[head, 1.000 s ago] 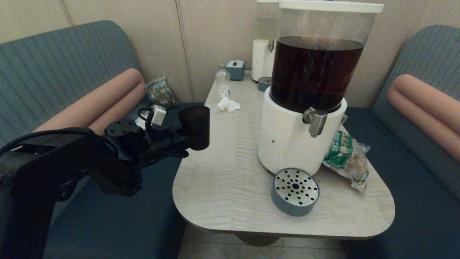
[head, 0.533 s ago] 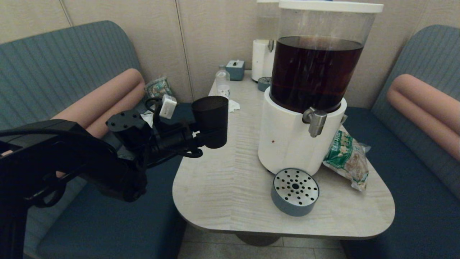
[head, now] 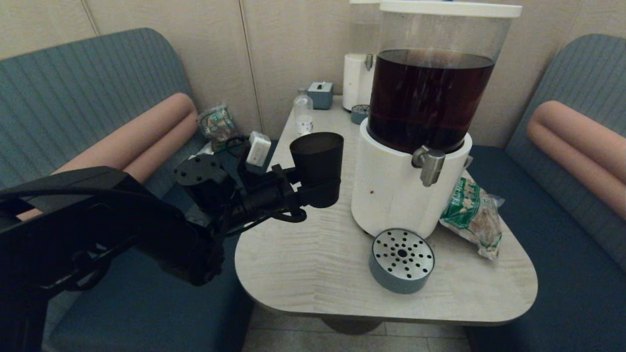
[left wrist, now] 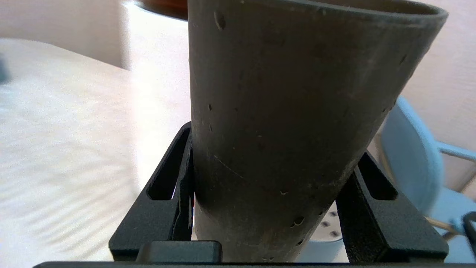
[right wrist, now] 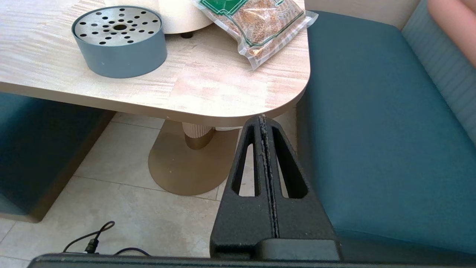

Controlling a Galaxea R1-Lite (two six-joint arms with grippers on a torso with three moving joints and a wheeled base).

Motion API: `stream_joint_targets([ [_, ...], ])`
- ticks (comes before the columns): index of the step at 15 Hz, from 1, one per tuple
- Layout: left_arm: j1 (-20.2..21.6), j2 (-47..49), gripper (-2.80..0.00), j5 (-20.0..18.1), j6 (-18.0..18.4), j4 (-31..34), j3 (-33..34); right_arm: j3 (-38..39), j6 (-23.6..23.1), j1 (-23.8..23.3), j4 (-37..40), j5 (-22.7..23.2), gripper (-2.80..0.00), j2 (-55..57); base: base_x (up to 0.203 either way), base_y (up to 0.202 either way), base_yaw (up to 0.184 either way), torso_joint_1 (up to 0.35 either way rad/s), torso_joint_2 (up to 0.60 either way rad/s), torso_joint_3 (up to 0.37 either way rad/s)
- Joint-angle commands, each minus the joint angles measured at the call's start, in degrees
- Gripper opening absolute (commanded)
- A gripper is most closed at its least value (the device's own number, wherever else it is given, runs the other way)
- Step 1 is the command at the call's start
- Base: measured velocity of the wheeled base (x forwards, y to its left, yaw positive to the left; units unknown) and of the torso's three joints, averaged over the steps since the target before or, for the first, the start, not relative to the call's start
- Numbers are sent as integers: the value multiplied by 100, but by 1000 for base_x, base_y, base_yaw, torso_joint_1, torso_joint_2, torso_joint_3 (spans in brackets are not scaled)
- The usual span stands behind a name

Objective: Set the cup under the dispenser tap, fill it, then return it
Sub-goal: Place it under the water dispenser

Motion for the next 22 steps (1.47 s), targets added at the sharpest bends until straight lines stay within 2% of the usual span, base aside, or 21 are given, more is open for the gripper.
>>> stream_joint_targets([
  [1,-208,156,-280,83,1,-48,-5,6,-5,1,0,3,-280,-2,0,0,0,0,0,0],
  [4,-552,402,-280,223,139,-48,-66,6,-5,1,0,3,-280,-2,0,0,0,0,0,0],
  [10,-1008,936,-280,361,164,-48,-395,9,-5,1,0,3,-280,-2,0,0,0,0,0,0],
  [15,-1185,1450,-280,411,149,-48,-995,9,-5,1,0,3,-280,-2,0,0,0,0,0,0],
  [22,-1367,1882,-280,501,139,-48,-1360,9,-5,1,0,3,-280,-2,0,0,0,0,0,0],
])
